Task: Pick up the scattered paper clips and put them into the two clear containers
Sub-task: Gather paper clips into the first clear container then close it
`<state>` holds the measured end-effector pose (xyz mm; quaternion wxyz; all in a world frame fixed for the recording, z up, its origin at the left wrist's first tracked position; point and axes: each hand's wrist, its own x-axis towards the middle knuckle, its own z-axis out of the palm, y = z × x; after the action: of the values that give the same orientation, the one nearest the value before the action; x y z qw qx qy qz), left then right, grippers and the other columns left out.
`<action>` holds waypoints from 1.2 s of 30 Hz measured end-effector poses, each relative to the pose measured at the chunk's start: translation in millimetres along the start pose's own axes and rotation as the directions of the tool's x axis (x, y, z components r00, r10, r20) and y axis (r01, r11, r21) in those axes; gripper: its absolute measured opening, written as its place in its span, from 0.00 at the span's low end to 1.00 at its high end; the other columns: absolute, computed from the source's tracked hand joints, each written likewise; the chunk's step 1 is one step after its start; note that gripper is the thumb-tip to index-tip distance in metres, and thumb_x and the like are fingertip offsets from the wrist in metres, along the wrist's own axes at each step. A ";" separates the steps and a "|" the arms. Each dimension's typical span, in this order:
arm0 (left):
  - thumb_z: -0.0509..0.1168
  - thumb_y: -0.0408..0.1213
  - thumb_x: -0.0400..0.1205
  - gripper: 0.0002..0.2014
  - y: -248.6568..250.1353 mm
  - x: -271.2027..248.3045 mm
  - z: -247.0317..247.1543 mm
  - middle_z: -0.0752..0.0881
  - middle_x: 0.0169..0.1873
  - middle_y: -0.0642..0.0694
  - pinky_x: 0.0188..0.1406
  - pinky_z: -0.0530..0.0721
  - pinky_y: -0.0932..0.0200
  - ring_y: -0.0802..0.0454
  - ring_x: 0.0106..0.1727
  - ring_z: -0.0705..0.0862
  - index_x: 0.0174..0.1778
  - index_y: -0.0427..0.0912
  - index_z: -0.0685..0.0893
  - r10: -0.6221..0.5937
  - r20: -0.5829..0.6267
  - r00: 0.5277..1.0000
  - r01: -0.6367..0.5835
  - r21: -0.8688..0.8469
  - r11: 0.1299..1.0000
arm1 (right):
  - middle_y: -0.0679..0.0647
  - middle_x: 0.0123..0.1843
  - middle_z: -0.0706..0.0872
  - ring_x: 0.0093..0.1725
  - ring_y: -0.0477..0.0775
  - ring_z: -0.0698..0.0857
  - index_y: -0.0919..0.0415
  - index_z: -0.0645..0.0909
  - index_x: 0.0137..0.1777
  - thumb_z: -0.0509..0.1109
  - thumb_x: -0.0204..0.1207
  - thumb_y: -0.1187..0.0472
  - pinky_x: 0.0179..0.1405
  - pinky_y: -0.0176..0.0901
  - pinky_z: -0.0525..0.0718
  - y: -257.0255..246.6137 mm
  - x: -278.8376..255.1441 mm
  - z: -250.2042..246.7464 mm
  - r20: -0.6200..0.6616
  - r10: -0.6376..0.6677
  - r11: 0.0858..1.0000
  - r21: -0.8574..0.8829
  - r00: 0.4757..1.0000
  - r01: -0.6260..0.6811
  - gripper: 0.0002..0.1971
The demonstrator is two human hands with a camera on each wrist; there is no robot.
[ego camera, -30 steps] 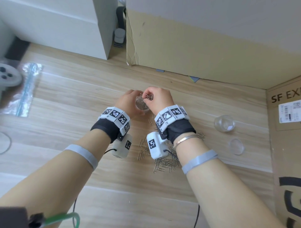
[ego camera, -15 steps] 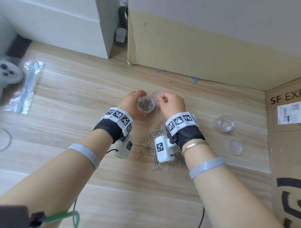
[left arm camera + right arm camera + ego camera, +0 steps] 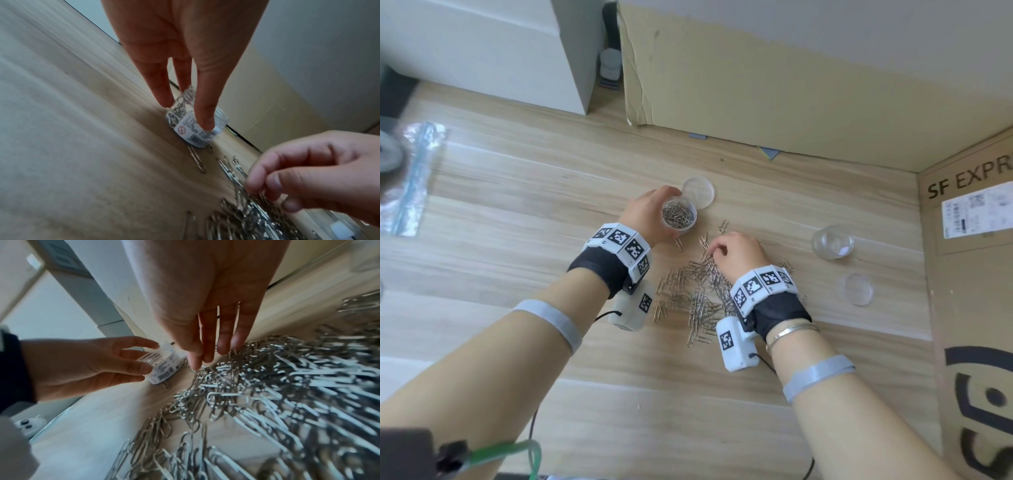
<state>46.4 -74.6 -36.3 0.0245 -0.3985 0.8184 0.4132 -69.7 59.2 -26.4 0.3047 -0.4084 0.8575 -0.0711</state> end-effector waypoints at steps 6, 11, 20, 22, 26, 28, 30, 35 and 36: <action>0.76 0.33 0.69 0.34 6.2 -2.8 10.1 0.80 0.67 0.43 0.63 0.77 0.54 0.44 0.65 0.80 0.70 0.44 0.72 0.020 0.029 0.999 -0.021 0.011 1.000 | 0.53 0.71 0.69 0.70 0.62 0.68 0.41 0.68 0.72 0.78 0.61 0.40 0.66 0.52 0.73 9.5 -6.7 -0.4 -0.015 0.186 0.982 -0.037 0.982 -0.186 0.38; 0.76 0.32 0.69 0.34 7.0 -2.5 11.8 0.79 0.68 0.42 0.65 0.77 0.52 0.43 0.66 0.80 0.71 0.44 0.71 0.022 0.034 0.999 -0.022 -0.002 1.000 | 0.54 0.72 0.65 0.70 0.61 0.65 0.42 0.64 0.74 0.83 0.54 0.43 0.66 0.56 0.75 6.2 -11.7 14.0 0.078 0.116 0.986 -0.129 0.990 -0.106 0.47; 0.77 0.31 0.67 0.35 1.2 -1.3 13.5 0.80 0.66 0.42 0.63 0.80 0.50 0.43 0.61 0.81 0.70 0.45 0.72 0.029 0.034 0.999 -0.028 -0.038 0.999 | 0.54 0.61 0.78 0.50 0.53 0.80 0.56 0.80 0.56 0.70 0.72 0.68 0.50 0.43 0.81 6.7 -8.8 10.5 0.011 -0.043 0.998 -0.040 0.999 0.044 0.13; 0.77 0.31 0.67 0.35 0.5 -0.4 13.7 0.79 0.65 0.43 0.61 0.78 0.53 0.43 0.61 0.81 0.70 0.46 0.72 0.017 0.039 0.999 -0.015 -0.044 0.999 | 0.56 0.60 0.79 0.42 0.52 0.78 0.58 0.81 0.52 0.70 0.72 0.68 0.41 0.42 0.77 6.1 -6.7 9.9 0.008 -0.050 0.998 -0.047 0.999 0.050 0.10; 0.77 0.32 0.67 0.35 -0.3 0.7 14.2 0.79 0.65 0.43 0.61 0.79 0.52 0.44 0.61 0.82 0.70 0.47 0.71 0.007 0.056 0.998 -0.004 -0.056 0.998 | 0.56 0.58 0.82 0.45 0.54 0.81 0.60 0.83 0.49 0.70 0.71 0.69 0.40 0.37 0.72 6.0 -1.3 6.7 0.006 -0.039 0.999 -0.008 0.999 0.039 0.08; 0.77 0.32 0.68 0.35 -0.8 0.7 14.0 0.79 0.65 0.43 0.62 0.80 0.51 0.44 0.60 0.82 0.70 0.47 0.71 0.007 0.061 0.998 -0.004 -0.052 0.999 | 0.54 0.52 0.85 0.45 0.51 0.79 0.59 0.84 0.48 0.70 0.70 0.68 0.39 0.36 0.70 6.7 1.4 4.8 -0.007 -0.024 1.000 0.017 1.000 0.024 0.08; 0.77 0.32 0.68 0.36 -1.1 0.7 13.7 0.79 0.65 0.43 0.63 0.81 0.50 0.44 0.59 0.82 0.70 0.48 0.71 0.006 0.067 0.998 -0.002 -0.060 0.998 | 0.51 0.44 0.83 0.41 0.50 0.78 0.57 0.85 0.46 0.70 0.70 0.67 0.34 0.36 0.70 7.1 3.3 2.7 -0.017 0.012 0.999 0.043 1.000 -0.011 0.07; 0.77 0.33 0.67 0.36 -0.6 0.7 12.5 0.79 0.66 0.44 0.63 0.82 0.47 0.45 0.58 0.82 0.70 0.48 0.71 0.008 0.078 0.997 -0.003 -0.066 0.998 | 0.46 0.40 0.81 0.39 0.46 0.79 0.57 0.85 0.46 0.70 0.71 0.67 0.37 0.36 0.75 2.3 7.2 -9.1 -0.047 0.019 0.996 0.084 0.999 -0.015 0.07; 0.77 0.33 0.67 0.36 -0.4 0.8 12.2 0.79 0.66 0.44 0.63 0.82 0.47 0.45 0.58 0.83 0.70 0.48 0.71 0.008 0.079 0.997 -0.003 -0.065 0.998 | 0.46 0.40 0.81 0.39 0.45 0.79 0.58 0.85 0.46 0.70 0.71 0.67 0.38 0.36 0.75 0.2 8.3 -13.1 -0.063 0.015 0.996 0.093 0.998 -0.009 0.07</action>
<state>42.6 -66.8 -44.9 0.0428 -0.3802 0.8040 0.4552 -81.5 51.4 -19.8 0.2961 -0.3864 0.8650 -0.1219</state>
